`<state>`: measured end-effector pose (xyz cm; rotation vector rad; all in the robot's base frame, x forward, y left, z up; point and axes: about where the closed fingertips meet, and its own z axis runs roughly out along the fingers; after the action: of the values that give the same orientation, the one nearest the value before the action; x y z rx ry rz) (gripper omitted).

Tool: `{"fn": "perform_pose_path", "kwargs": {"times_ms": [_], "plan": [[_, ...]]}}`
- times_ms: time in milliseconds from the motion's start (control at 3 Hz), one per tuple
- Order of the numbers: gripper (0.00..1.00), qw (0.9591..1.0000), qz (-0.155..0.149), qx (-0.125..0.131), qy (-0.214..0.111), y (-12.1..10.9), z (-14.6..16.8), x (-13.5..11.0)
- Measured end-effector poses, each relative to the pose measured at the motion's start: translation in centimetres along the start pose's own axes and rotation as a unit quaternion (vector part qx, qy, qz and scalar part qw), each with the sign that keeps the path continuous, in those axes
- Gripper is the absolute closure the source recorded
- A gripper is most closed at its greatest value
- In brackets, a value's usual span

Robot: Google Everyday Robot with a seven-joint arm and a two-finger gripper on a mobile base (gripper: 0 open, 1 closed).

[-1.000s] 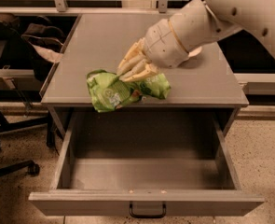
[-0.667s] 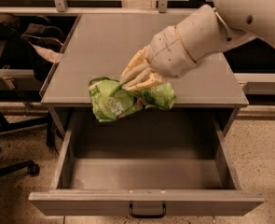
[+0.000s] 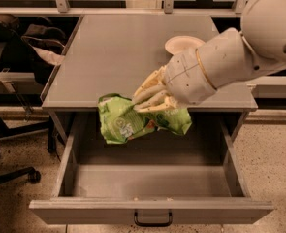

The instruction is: Place green rice chip bag into top drawer

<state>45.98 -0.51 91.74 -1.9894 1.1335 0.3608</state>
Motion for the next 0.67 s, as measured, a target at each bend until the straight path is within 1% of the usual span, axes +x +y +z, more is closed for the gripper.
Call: {"fn": "perform_pose_path", "kwargs": {"times_ms": [333,667], "plan": [[1.00,0.9988,0.025,0.024,0.034,2.2,-0.2,0.7],[1.00,0.9967,0.041,0.050,0.050,3.4,0.3,2.2]]}}
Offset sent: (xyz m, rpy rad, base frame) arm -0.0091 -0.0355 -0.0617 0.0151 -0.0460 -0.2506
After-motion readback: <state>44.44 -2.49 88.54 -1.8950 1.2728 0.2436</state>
